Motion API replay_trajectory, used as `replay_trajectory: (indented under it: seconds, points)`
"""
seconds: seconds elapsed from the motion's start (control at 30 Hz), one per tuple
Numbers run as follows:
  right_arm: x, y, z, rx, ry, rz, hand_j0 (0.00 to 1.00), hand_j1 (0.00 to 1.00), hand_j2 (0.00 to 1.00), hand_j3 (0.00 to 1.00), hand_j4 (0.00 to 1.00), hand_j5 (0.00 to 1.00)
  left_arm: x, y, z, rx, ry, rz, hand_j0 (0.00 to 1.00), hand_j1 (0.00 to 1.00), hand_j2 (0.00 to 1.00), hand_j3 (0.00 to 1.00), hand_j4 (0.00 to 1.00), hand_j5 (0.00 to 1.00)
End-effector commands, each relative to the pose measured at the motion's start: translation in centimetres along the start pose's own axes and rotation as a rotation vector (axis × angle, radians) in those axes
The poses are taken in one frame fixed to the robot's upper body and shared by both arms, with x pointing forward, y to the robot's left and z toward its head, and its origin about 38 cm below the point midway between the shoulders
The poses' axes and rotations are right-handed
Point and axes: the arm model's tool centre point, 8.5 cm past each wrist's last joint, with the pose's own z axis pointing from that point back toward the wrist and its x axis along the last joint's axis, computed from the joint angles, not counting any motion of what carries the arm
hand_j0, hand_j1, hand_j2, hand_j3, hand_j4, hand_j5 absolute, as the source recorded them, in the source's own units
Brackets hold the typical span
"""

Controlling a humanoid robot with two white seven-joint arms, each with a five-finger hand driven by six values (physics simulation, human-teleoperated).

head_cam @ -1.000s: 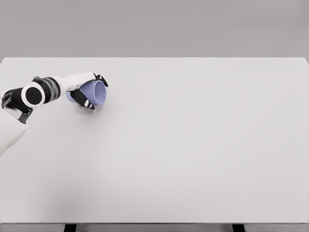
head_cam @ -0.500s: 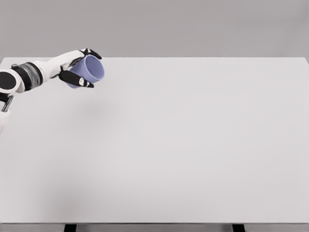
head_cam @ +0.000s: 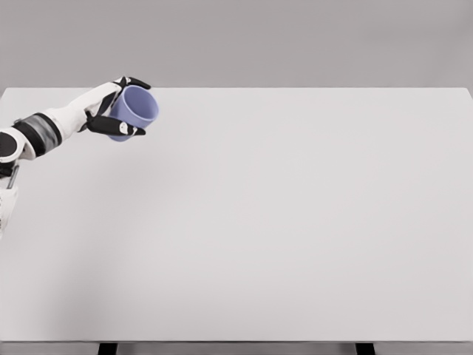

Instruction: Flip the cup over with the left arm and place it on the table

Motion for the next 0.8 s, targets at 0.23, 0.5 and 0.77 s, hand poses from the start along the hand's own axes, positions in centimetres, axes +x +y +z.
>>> replay_trajectory:
  seconds: [0.23, 0.5, 0.77]
  points:
    - [0.0, 0.0, 0.0, 0.000, 0.001, -0.001, 1.00, 1.00, 1.00, 1.00, 1.00, 1.00, -0.9, -0.9, 0.2, 0.072, -0.075, 0.147, 0.51, 0.51, 0.51, 0.51, 0.51, 0.51]
    - [0.0, 0.0, 0.0, 0.000, 0.001, 0.001, 1.00, 1.00, 1.00, 1.00, 1.00, 1.00, -1.5, -2.2, 0.6, 0.107, -0.152, 0.159, 0.51, 0.51, 0.51, 0.51, 0.51, 0.51]
    - [0.0, 0.0, 0.0, 0.000, -0.001, -0.001, 1.00, 1.00, 1.00, 1.00, 1.00, 1.00, -2.2, -3.0, 1.1, 0.147, -0.221, 0.166, 0.51, 0.51, 0.51, 0.51, 0.51, 0.51]
